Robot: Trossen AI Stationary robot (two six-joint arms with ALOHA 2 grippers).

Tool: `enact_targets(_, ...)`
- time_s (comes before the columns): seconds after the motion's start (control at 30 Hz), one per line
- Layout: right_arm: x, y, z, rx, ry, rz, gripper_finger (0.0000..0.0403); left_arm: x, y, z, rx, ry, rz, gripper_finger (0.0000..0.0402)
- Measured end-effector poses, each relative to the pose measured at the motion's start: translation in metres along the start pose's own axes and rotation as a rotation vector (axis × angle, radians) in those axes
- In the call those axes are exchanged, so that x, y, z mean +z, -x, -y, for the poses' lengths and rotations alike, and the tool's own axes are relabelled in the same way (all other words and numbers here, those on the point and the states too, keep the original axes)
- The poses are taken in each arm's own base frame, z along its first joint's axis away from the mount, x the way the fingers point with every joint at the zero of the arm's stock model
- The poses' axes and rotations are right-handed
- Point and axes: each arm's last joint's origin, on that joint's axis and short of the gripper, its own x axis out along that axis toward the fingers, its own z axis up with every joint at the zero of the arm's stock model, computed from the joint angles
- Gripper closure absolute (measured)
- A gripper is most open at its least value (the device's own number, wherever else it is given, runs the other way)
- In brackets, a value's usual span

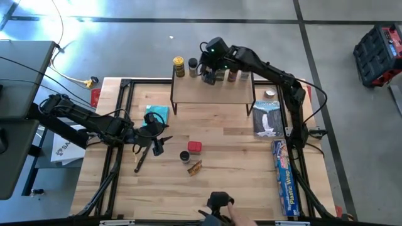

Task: Shelf spices
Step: Put the gold spice bottle on the shelf, then put the violet spice bottle on the shelf

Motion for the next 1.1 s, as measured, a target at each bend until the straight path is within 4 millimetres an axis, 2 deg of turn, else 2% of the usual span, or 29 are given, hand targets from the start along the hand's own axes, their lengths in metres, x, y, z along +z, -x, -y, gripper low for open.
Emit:
enact_targets(0.27, 0.0, 0.0, 0.002, -0.006, 0.133, 0.002, 0.0109, 0.0, 0.0, 0.0, 0.0, 0.0, 0.0, 0.0163)
enact_targets(0.53, 0.007, 0.001, -0.001, -0.025, 0.125, 0.056, 0.0123, 0.0, 0.0, 0.0, 0.0, 0.0, 0.0, 0.0163)
enact_targets(0.77, 0.023, 0.03, 0.005, -0.025, 0.011, 0.104, 0.013, 0.0, 0.0, 0.0, 0.0, 0.0, 0.0, 0.0163)
enact_targets(0.93, 0.02, 0.043, 0.015, 0.0, -0.165, 0.072, 0.0184, 0.0, 0.0, 0.0, 0.0, 0.001, 0.001, 0.0163)
enact_targets(1.1, 0.008, 0.035, 0.018, 0.033, -0.282, -0.01, 0.0268, 0.002, 0.0, 0.001, -0.006, 0.011, 0.016, 0.0163)
